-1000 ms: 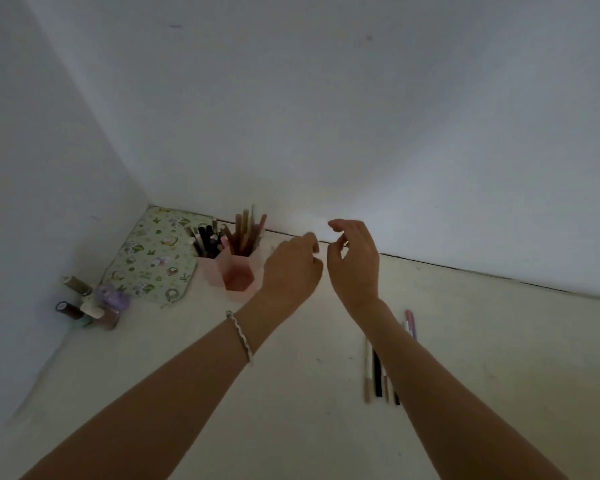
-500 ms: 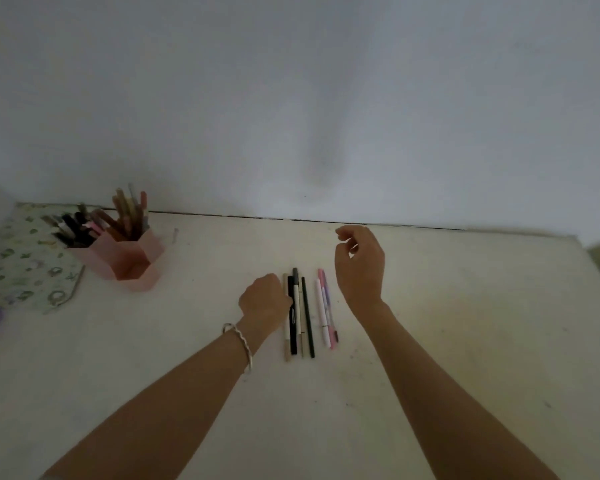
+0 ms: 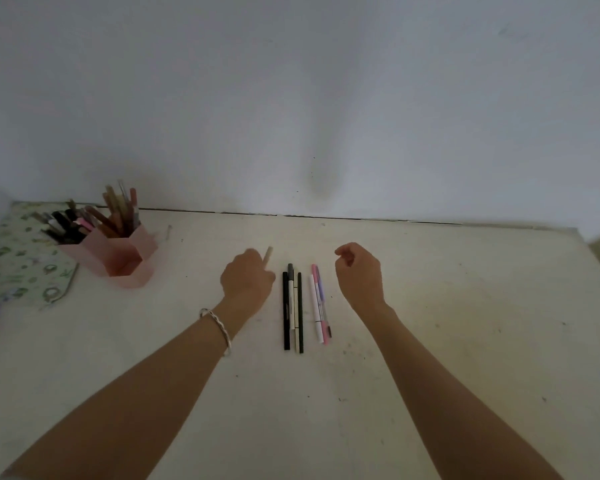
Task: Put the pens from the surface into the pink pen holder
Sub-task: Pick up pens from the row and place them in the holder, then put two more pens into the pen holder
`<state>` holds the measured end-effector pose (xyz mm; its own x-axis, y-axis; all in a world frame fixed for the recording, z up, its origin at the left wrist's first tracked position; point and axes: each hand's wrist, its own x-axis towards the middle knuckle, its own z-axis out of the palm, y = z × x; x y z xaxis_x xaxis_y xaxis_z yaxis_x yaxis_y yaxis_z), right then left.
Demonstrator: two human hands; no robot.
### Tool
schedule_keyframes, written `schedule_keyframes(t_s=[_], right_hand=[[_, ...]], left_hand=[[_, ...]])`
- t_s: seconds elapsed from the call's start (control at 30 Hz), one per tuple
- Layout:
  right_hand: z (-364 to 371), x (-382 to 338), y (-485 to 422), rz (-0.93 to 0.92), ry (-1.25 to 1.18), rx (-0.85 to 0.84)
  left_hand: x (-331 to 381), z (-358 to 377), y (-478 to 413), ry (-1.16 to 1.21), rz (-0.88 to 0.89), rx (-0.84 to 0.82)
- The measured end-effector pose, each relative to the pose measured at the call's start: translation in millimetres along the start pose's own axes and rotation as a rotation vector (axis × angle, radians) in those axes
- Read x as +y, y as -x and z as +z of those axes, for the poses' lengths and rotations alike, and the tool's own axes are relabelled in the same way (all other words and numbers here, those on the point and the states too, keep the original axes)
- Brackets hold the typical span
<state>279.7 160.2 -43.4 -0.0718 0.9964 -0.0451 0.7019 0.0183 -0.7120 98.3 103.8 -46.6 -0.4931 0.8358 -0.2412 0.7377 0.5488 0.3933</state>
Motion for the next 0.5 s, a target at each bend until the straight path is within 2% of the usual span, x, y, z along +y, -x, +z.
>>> schedule_keyframes(t_s=[0.1,0.17,0.33,0.5], right_hand=[[14.4,6.6,-0.2,0.161,0.201,-0.258],[27.0,6.2,4.0,0.22,0.305,-0.369],[46.8,2.2,13.2,0.219,0.347,-0.311],[51.0,-0.5,14.9,0.208,0.195,-0.279]], left_hand=[[8.0,-20.8,-5.0,0.225,0.062,0.127],[13.7,-29.3,-4.0,0.329,0.128,0.201],[12.9,-36.0,-0.5,0.401,0.235,0.298],[-2.9,-45.6,-2.8,0.419,0.251,0.411]])
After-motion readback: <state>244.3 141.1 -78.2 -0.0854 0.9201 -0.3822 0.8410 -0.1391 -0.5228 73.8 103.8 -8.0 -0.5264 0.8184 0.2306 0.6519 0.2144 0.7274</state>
